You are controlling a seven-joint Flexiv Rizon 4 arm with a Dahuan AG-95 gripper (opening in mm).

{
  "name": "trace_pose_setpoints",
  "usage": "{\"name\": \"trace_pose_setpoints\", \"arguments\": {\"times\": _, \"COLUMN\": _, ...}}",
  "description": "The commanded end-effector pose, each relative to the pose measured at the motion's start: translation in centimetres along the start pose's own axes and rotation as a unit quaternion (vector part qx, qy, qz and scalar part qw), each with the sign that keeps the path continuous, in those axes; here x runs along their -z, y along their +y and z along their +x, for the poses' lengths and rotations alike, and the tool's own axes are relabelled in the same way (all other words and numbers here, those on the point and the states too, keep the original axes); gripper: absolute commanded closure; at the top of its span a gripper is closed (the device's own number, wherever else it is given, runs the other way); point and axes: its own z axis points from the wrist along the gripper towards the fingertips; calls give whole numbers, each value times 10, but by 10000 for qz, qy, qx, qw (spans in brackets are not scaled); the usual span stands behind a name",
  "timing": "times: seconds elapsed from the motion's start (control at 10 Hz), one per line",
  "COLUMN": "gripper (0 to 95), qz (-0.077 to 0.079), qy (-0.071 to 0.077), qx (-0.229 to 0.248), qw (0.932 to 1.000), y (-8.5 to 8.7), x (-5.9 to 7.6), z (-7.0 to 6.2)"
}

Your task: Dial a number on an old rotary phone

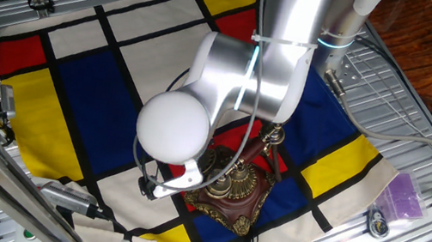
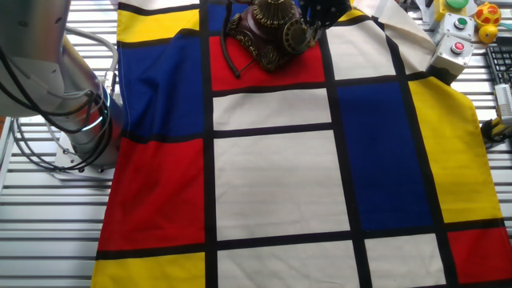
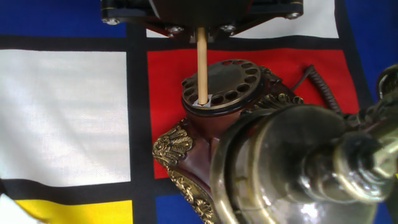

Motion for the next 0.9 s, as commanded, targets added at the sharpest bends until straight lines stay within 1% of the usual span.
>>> {"name": "trace_pose_setpoints", "arguments": {"times": 0.1, "gripper": 950, "qz": 9, "qy": 16, "qx": -1, "qw": 10000, "y": -1, "x": -1, "z": 1}}
{"name": "trace_pose_setpoints", "arguments": {"times": 0.5, "gripper": 950, "qz": -2, "qy": 106, "qx": -7, "qw": 9999, "y": -2, "x": -2, "z": 1}}
{"name": "trace_pose_setpoints", "arguments": {"times": 0.6, "gripper": 950, "qz": -15, "qy": 157, "qx": 5, "qw": 9999, "y": -2, "x": -2, "z": 1}}
{"name": "trace_pose_setpoints", "arguments": {"times": 0.9, "gripper": 950, "qz": -17, "qy": 195, "qx": 21, "qw": 9998, "y": -2, "x": -2, "z": 1}}
